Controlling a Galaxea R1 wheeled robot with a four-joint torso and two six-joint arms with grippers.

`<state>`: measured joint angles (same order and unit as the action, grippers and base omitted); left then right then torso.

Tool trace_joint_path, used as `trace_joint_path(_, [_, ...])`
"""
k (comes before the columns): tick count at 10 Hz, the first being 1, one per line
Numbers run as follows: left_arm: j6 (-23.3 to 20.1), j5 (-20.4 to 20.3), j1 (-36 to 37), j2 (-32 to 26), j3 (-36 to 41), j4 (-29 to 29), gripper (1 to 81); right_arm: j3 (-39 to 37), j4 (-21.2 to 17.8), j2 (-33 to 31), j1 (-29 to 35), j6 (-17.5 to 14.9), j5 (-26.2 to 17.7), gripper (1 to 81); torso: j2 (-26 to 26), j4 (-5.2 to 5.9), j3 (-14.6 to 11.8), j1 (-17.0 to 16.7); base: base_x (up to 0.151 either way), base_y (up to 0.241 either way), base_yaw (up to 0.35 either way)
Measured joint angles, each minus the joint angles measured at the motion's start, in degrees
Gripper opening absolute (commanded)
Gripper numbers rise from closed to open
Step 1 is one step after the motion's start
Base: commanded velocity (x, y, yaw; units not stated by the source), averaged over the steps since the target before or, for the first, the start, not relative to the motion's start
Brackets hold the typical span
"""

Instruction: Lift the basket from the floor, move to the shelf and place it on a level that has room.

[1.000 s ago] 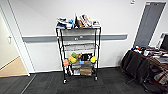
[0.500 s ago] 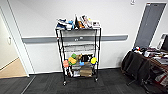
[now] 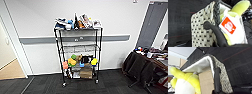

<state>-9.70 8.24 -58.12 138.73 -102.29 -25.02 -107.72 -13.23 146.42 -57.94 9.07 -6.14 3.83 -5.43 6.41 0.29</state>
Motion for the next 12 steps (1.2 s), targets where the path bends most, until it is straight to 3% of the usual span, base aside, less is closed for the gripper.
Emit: trace_joint_path(12, [0.06, -0.26, -0.09, 0.18, 0.0, 0.02, 1.0, 0.0, 0.0, -0.28, -0.02, 0.02, 0.11, 1.0, 0.0, 0.0, 0.0, 0.0, 0.133, 0.0, 0.0])
